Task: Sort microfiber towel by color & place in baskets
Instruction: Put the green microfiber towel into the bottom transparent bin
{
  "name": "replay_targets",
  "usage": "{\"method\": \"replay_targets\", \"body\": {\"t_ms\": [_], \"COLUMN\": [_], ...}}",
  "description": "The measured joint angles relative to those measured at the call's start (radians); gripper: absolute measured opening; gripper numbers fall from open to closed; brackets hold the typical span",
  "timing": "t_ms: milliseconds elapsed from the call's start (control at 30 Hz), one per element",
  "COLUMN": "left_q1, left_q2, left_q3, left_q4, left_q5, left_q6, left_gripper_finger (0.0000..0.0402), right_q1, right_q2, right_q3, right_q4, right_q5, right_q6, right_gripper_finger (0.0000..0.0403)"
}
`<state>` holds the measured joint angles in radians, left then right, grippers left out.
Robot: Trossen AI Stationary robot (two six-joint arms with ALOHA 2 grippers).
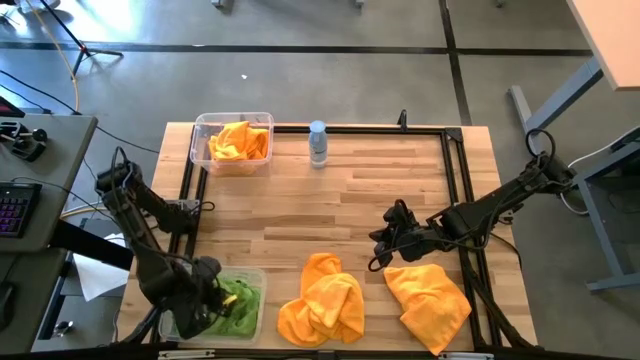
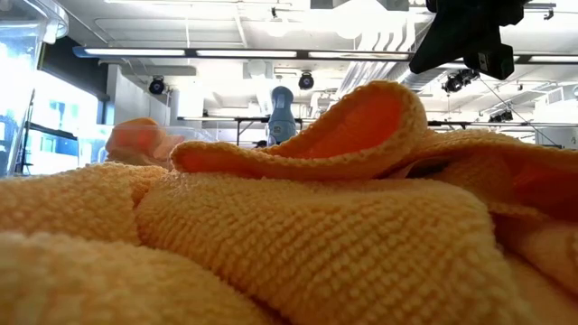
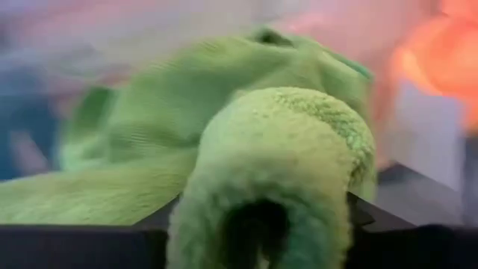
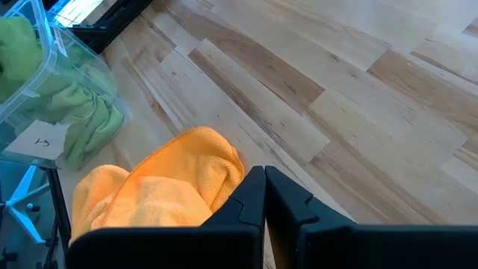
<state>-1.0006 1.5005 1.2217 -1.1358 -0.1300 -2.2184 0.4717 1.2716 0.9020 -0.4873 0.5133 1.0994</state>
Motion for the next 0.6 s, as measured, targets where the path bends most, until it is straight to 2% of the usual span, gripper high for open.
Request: {"method": "replay_targets", "body": {"t_ms": [100,267,367,433,533,600], "left_q1": [-0.002,-0.011,-0.011,-0.01,-0.013,-0.016], "left_q2": [0.0,0.0,0.0,-0.002,0.0,-0.001], "left_q3": [0.002,0.0,0.032,0.051,0.07,0.093], "left_q4": [0.099,-0.018,0.076,0.025,-0.113,-0.067], "left_q5": [-0.013,0.002,-0.033,-0.033,-0.032,-0.038], "left_q6": [0.095,-0.023,0.073,0.076,-0.002,0.021], "left_gripper_finger": [0.0147,0.0147,0.0147,0.0147,0.0147,0.0147], "right_q1": [0.0,0.0,0.0,0.0,0.0,0.0], "right_q2": [0.0,0.0,0.0,0.0,0.0,0.0], "right_q3": [0.0,0.0,0.0,0.0,0.0,0.0], "right_q4": [0.0,-0.001,-0.002,-0.007,-0.009,-0.009], "right_q5": [0.0,0.02,0.028,0.029,0.036,0.037], "right_q6": [-0.001,-0.001,-0.001,-0.001,-0.001,-0.001], "right_gripper_finger": [0.0,0.0,0.0,0.0,0.0,0.0]}}
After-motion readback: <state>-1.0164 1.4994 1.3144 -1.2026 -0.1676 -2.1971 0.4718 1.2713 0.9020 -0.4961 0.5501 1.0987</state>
